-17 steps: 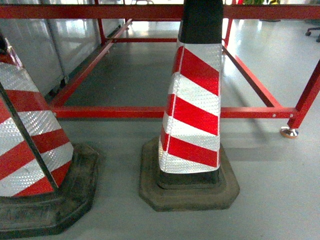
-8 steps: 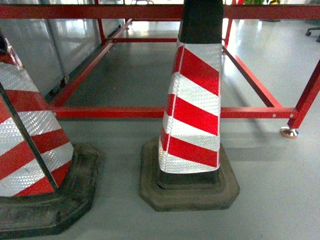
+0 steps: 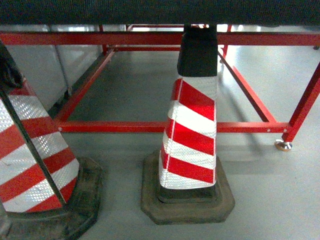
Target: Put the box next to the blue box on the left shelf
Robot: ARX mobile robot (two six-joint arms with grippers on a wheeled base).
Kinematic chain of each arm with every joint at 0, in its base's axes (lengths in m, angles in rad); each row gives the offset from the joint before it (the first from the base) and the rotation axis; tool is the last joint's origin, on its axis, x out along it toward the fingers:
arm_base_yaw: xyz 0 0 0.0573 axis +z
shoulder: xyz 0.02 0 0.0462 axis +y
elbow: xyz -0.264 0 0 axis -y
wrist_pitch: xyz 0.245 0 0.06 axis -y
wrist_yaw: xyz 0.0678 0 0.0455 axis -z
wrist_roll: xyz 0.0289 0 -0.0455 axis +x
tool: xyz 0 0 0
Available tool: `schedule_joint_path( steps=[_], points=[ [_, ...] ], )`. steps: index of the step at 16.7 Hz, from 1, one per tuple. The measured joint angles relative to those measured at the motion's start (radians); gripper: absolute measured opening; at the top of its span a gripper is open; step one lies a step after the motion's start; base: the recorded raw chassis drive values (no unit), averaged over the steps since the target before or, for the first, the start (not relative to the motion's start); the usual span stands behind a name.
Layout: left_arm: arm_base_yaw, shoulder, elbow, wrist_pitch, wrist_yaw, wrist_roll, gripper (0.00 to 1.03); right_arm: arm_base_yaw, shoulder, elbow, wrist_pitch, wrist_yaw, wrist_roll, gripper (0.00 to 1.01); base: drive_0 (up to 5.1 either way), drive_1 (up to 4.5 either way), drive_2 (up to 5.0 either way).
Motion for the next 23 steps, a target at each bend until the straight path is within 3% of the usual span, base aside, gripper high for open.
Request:
schedule_joint_path(
  steps=[23],
  points=[
    [0.000,0.000,0.000,-0.001,-0.002,0.004,0.98,0.000,0.000,0.000,-0.001,0.001,-0.003,0.98,0.0,0.00,0.0]
  ],
)
